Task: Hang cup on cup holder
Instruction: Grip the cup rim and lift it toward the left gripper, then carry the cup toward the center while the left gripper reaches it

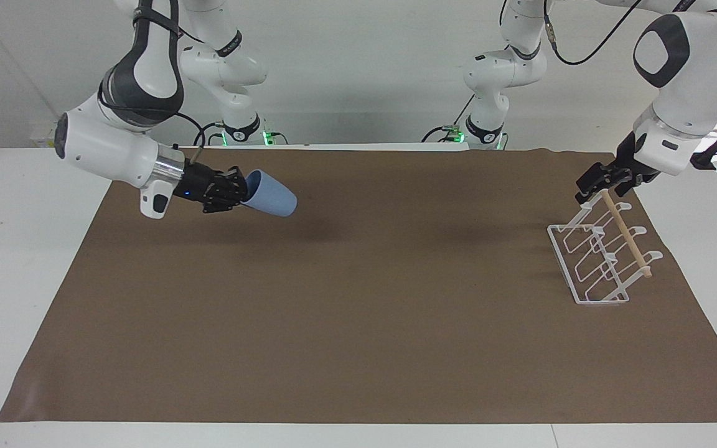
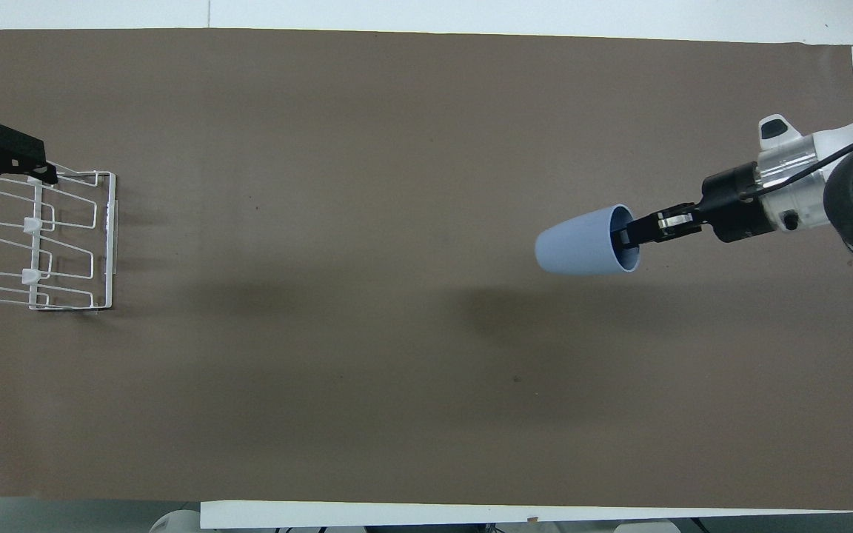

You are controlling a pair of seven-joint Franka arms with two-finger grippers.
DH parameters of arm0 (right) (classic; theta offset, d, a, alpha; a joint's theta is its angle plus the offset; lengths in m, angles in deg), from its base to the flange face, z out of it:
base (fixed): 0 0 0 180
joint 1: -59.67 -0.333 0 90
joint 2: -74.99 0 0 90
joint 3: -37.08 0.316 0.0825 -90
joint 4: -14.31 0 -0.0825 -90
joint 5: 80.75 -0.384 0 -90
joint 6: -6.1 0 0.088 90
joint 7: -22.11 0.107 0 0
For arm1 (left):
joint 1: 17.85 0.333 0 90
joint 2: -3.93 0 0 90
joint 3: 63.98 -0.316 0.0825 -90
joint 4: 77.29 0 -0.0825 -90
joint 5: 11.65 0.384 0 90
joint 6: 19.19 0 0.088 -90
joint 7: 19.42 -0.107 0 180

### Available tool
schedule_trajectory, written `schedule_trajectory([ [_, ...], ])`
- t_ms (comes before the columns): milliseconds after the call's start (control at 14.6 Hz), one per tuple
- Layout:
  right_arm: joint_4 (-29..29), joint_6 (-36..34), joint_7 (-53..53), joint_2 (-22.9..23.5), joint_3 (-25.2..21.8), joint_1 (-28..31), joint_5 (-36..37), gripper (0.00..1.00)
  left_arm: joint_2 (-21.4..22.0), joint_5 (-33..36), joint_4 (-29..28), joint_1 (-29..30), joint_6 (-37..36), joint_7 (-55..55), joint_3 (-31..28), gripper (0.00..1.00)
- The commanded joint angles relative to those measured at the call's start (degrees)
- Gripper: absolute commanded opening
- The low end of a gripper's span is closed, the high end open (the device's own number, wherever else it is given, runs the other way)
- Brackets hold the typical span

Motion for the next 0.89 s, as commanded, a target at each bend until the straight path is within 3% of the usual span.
schedule_trajectory([
  [0, 1.79, -0.45, 9.31, -1.26, -0.12, -3.51, -9.55, 0.00, 1.54, -6.55, -1.66, -6.02, 3.34, 22.18, -0.30, 1.00],
  [205, 3.28, 0.08, 13.37, -2.05, -0.12, -6.51, -16.69, 0.00, 1.36, -13.07, -1.48, -12.35, 7.30, 45.40, -0.21, 1.00],
  [411, 3.64, 5.42, 17.76, -2.05, -0.12, -10.81, -22.32, 0.00, 1.45, -18.96, -1.31, -16.58, 7.40, 64.94, -0.21, 1.00],
  [548, 3.82, 7.54, 18.22, -2.05, -0.12, -13.89, -22.77, 0.00, 1.62, -23.53, -1.48, -17.81, 7.75, 72.43, -0.21, 0.99],
  [822, 4.17, 8.17, 21.03, -2.14, -0.03, -16.01, -23.56, 0.00, 1.45, -24.69, -2.18, -20.89, 10.38, 77.20, -0.21, 0.99],
])
